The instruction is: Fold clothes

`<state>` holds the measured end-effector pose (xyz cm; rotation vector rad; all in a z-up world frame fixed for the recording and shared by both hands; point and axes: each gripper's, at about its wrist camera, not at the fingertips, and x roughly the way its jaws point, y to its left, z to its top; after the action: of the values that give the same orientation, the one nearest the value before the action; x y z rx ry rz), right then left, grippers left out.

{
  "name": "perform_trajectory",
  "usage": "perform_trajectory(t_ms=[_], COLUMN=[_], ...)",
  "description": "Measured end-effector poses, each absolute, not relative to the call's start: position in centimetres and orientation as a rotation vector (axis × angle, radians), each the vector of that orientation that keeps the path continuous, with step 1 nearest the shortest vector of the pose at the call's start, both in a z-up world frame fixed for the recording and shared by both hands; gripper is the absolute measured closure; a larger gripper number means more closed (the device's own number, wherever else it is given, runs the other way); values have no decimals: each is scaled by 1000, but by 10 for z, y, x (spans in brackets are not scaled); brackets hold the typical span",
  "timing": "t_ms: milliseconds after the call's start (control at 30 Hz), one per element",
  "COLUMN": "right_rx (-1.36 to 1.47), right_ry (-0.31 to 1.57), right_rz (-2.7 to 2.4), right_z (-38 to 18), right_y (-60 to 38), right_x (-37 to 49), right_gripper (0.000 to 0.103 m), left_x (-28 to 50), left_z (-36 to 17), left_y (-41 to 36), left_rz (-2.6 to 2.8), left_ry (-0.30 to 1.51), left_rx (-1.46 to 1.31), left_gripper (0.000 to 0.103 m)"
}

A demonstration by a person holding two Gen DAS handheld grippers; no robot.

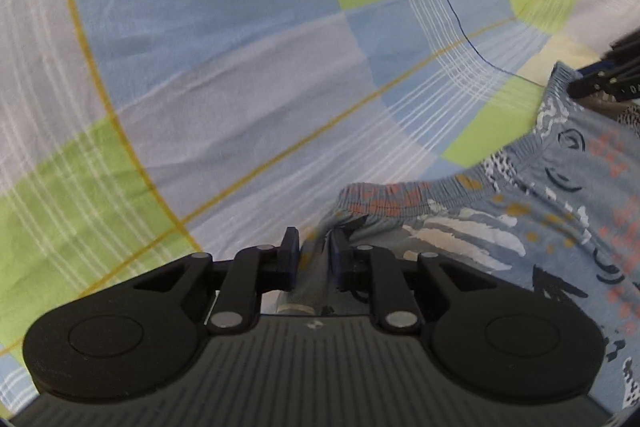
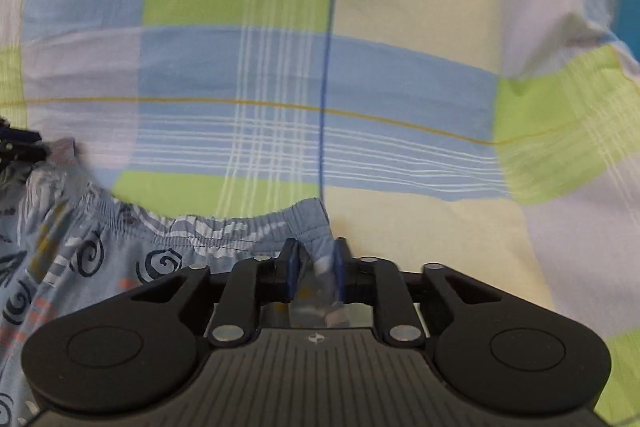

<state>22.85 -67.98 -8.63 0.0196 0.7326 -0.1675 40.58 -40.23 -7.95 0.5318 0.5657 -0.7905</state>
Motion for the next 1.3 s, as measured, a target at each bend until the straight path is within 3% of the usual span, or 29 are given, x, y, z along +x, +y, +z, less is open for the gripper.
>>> perform_trajectory(t_ms=[33,167,300,633,767,900,1000,1100,1300], right_rx=[32,106,142,44,103,74,68,60,52], right_ry=[718,700,747,868,789,730,701,699,782], right_rz=[-172,-114,-15,-159,-132,-36,29,78,179], right_z=[-82,-69,-78,-92,-57,-33,-22,-21,-46], right_y=[-679,-664,-634,-595,-578,-536,-506,-483,-442], right_x=[218,151,70,-53,-69,-63,-58,-53,-40], right_gripper=[78,69,64,60,58,52,51,51,51], left_x=[404,380,336,237,227,223,228,238,243], left_z=[-75,-52,-45,-81,-69,-68,-66,-61,-62], left_y=[-396,-347,-289,-164,-136,-133,-126,-113,-106], left_rz=[-787,-782,-790,-797,-855,-846,-837,-834,-833], left_ry=[565,567,610,819,868,863,830,804,744], left_rx=[505,434,415,420,273,236,173,131,349], left_gripper=[78,74,60,61,61,55,42,42,43])
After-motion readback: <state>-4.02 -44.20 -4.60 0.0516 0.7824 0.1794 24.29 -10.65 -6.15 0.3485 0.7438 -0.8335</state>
